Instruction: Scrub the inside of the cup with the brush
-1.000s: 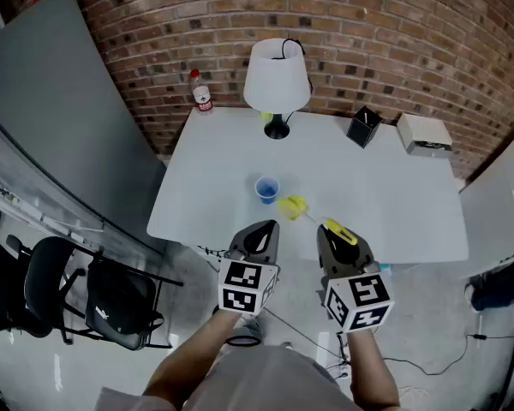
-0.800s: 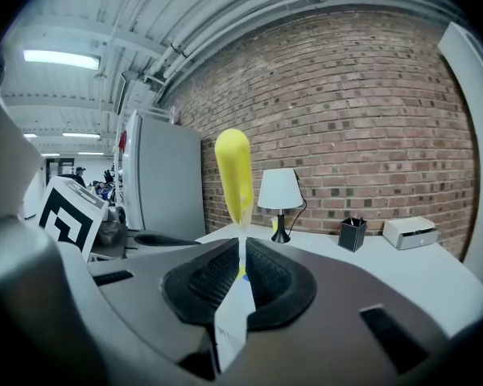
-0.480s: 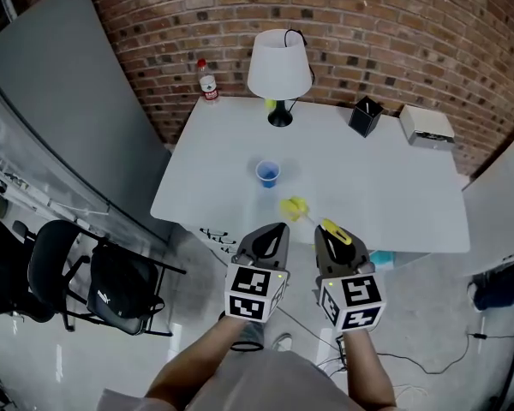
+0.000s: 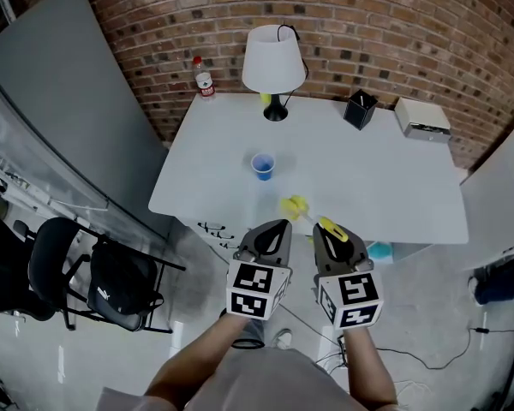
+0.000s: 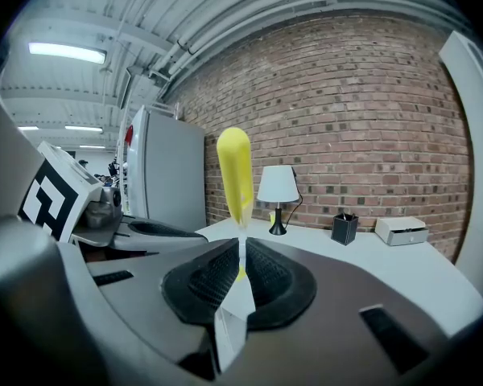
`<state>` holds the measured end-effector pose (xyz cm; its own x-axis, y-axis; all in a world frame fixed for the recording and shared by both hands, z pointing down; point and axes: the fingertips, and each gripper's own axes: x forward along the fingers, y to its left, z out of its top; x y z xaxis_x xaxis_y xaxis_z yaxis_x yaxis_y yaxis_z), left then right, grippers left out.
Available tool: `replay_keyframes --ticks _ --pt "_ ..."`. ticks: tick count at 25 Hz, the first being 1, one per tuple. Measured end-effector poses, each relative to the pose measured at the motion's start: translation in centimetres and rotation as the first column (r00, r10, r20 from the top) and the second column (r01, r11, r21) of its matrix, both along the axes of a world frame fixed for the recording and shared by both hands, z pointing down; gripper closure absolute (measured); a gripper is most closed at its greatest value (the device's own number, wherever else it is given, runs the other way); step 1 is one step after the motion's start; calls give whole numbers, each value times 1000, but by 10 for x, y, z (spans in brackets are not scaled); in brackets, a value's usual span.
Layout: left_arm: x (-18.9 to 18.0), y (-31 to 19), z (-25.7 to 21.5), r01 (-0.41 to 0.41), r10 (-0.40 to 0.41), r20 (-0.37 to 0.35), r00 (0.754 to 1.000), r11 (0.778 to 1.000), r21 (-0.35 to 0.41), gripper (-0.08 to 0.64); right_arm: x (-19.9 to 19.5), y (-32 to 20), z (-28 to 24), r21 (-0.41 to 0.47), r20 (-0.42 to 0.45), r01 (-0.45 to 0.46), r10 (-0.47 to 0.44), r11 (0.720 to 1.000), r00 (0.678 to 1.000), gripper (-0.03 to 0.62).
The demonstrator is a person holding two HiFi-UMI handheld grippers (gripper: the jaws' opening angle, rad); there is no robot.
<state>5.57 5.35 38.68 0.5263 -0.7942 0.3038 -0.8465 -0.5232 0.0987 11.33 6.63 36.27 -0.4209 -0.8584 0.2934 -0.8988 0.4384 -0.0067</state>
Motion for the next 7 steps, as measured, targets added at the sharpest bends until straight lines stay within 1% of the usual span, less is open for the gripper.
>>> replay_keyframes --ticks 7 --pt "5 9 -3 -8 8 8 1000 1000 -4 554 2 9 1 -7 -3 3 -4 1000 1000 568"
